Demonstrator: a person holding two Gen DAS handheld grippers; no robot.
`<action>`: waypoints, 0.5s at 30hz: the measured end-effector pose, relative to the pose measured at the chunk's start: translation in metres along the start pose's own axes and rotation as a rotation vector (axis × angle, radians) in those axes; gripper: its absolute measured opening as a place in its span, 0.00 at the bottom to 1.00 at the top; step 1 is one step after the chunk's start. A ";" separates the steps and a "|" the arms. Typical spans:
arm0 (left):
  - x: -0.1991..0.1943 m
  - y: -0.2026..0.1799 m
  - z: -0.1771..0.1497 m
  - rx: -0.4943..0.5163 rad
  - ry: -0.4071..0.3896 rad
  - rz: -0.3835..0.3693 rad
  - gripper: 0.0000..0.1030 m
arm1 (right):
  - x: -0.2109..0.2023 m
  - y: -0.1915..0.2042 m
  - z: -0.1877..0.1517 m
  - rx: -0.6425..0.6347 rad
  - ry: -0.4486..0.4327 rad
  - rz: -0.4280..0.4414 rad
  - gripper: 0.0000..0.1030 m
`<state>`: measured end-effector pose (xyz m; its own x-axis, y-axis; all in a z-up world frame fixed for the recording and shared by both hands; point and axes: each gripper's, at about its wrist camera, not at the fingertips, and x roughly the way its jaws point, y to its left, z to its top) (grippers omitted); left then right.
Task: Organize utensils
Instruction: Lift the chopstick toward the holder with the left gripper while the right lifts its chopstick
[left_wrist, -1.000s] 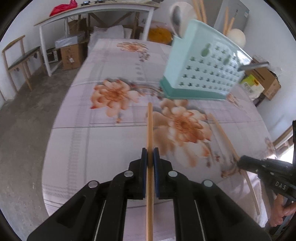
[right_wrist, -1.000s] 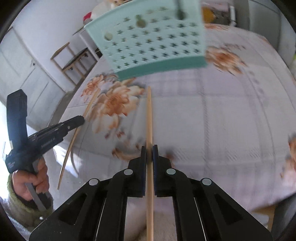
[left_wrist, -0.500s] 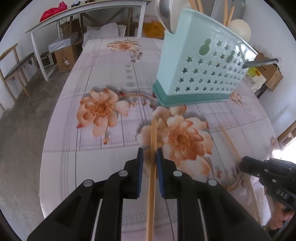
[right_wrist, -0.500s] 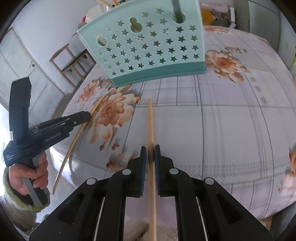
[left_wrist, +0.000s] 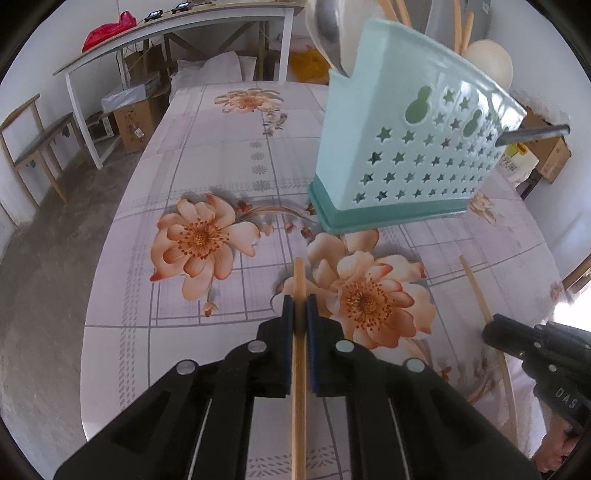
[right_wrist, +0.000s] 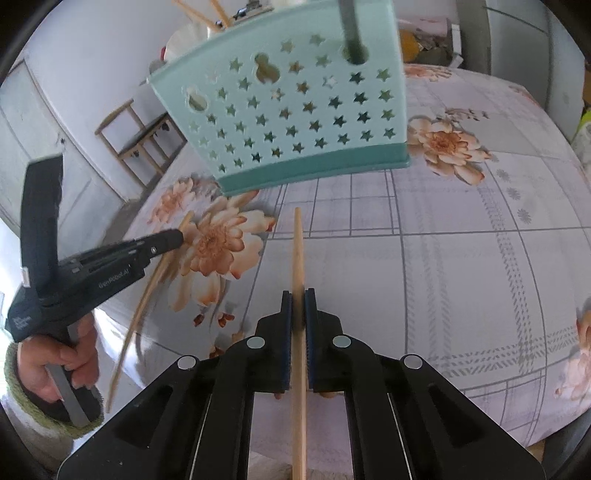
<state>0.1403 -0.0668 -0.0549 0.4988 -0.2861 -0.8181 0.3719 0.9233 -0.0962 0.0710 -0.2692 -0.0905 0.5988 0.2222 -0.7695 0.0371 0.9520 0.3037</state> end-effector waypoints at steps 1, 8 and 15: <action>-0.002 0.000 -0.001 -0.004 -0.005 -0.003 0.06 | -0.004 -0.002 0.000 0.010 -0.010 0.008 0.05; -0.042 0.007 0.000 -0.068 -0.088 -0.113 0.06 | -0.037 -0.015 0.002 0.083 -0.083 0.075 0.05; -0.087 0.010 0.007 -0.090 -0.177 -0.210 0.06 | -0.041 -0.018 -0.002 0.100 -0.092 0.082 0.05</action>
<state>0.1062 -0.0342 0.0191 0.5501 -0.5065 -0.6640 0.4144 0.8559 -0.3095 0.0442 -0.2952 -0.0653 0.6738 0.2737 -0.6864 0.0620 0.9047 0.4215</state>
